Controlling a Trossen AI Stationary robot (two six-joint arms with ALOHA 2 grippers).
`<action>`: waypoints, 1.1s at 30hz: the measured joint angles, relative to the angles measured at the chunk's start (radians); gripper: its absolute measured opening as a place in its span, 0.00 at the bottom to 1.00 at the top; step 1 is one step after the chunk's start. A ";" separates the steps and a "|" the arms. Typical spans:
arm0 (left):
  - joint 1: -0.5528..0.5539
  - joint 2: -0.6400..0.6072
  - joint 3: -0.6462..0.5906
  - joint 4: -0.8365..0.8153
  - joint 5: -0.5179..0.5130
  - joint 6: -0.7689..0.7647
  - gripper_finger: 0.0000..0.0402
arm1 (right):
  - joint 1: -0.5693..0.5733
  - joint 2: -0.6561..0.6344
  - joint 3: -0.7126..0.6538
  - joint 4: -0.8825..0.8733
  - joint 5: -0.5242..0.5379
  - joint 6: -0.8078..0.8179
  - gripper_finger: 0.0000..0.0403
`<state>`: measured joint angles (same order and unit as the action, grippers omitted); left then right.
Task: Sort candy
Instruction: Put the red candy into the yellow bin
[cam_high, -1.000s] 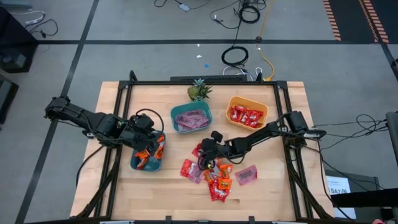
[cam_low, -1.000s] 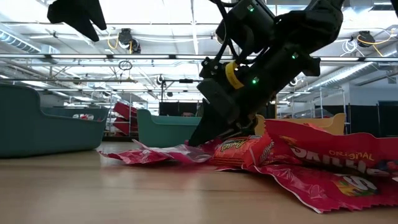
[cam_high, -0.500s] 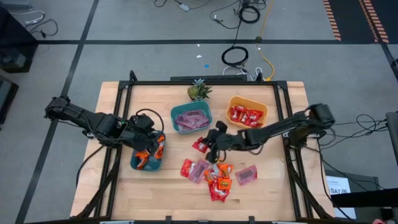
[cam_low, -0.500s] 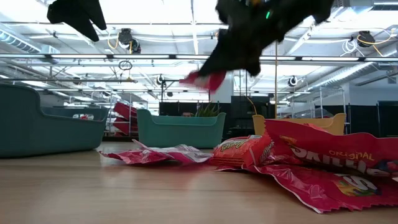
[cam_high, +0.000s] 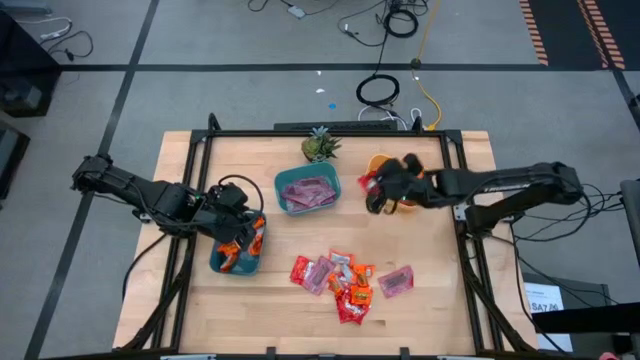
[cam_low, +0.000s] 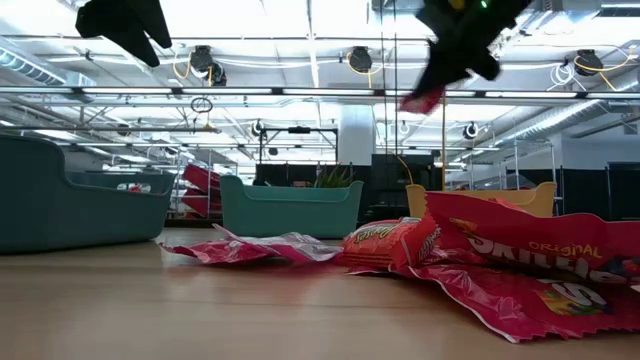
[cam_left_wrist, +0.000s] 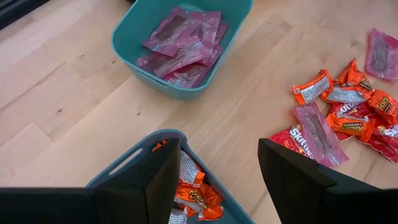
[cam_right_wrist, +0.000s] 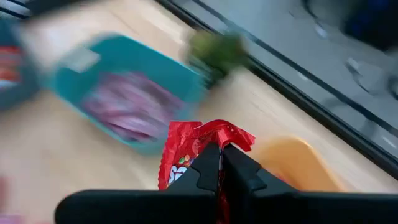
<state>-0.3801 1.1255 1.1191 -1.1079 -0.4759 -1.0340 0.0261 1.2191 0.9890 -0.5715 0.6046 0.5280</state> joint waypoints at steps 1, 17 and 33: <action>0.000 0.000 0.000 0.000 0.000 0.000 0.56 | -0.025 -0.012 0.000 -0.049 0.000 0.015 0.00; 0.000 0.000 0.000 0.000 0.000 -0.007 0.56 | -0.317 -0.088 -0.163 0.006 -0.189 0.039 0.00; 0.000 0.000 0.000 0.001 0.000 -0.006 0.56 | -0.354 -0.099 -0.245 0.088 -0.207 0.082 0.08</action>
<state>-0.3801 1.1255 1.1191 -1.1072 -0.4763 -1.0405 -0.3282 1.1198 0.7444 -0.4839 0.3980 0.6102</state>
